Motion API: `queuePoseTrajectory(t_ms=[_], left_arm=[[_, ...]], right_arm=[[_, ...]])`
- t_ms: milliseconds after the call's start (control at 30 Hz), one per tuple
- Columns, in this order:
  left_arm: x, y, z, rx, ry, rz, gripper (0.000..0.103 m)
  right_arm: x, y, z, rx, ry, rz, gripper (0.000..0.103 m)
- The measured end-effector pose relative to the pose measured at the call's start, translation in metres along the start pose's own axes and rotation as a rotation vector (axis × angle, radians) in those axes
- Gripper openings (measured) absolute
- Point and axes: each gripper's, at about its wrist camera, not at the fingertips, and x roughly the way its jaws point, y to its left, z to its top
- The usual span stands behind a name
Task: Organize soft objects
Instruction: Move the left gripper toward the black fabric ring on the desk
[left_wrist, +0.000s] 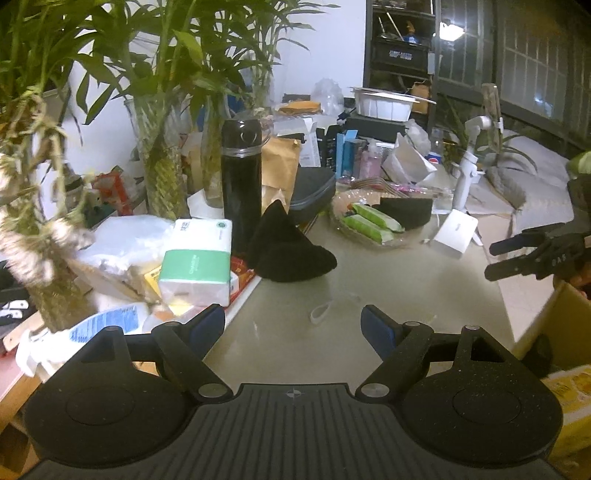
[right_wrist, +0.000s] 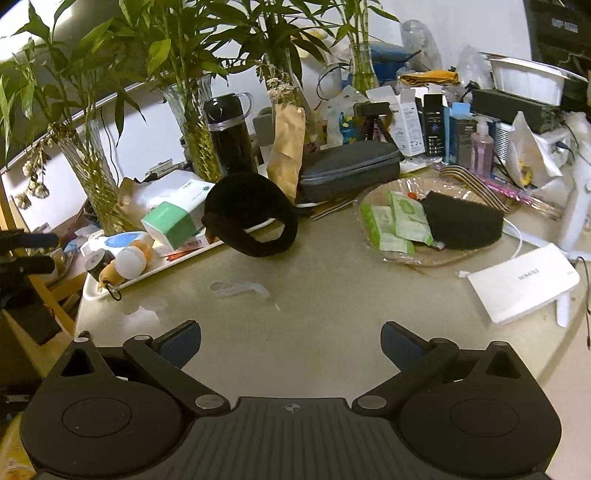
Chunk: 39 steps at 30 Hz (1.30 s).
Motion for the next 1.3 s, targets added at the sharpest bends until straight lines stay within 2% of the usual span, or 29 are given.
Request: queuePoseTrajectory(t_ms=[333,433,700,833,1167,1300], left_arm=[[0.042,0.002,0.0,0.024,-0.02,0.01,0.081],[0.053,-0.002,-0.001,0.072,-0.039,0.044,0.081],[0.081,-0.002,-0.001,0.095,-0.077,0.061,0.081],[0.101,-0.005,0.001,0.149,-0.085,0.126,0.081],[0.136,-0.011,0.007,0.26,-0.105,0.134,0.081],[0.154,-0.013,0.012,0.331,-0.086,0.146,0.081]], right_arm=[[0.042,-0.009,-0.002,-0.019,0.001,0.026,0.097],[0.052,-0.008,-0.001,-0.057,0.009,0.027,0.097],[0.083,-0.004,-0.002,-0.169,0.033,0.046,0.093],[0.101,-0.004,0.0,-0.189,0.037,0.072,0.092],[0.15,0.009,0.01,-0.225,0.076,0.145,0.086],[0.169,0.019,0.012,-0.27,0.096,0.173,0.085]])
